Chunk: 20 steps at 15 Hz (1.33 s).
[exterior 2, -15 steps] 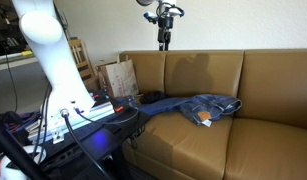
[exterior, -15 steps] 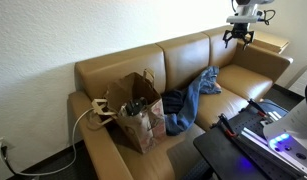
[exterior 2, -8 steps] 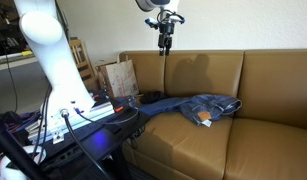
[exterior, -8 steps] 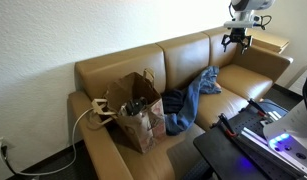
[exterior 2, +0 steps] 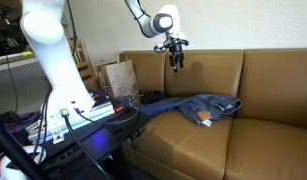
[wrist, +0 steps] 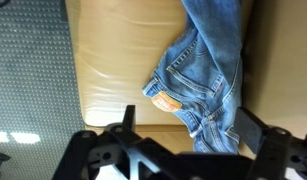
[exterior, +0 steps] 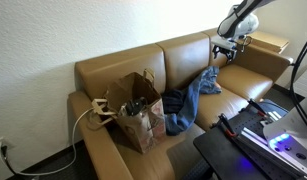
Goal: Move the cloth on the couch to the left
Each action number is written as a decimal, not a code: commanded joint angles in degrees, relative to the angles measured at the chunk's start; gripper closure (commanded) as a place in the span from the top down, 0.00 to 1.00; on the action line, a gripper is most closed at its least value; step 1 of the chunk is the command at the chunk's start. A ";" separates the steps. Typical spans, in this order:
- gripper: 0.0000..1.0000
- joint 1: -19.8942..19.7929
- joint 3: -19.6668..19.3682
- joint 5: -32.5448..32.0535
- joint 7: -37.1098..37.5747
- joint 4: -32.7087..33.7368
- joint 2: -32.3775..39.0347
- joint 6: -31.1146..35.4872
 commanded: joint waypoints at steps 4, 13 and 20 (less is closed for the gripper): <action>1.00 6.38 -6.88 2.09 8.49 5.27 10.93 7.76; 1.00 6.70 -9.98 3.67 10.70 15.21 26.41 18.64; 1.00 10.54 -16.62 14.97 10.86 24.82 41.23 32.15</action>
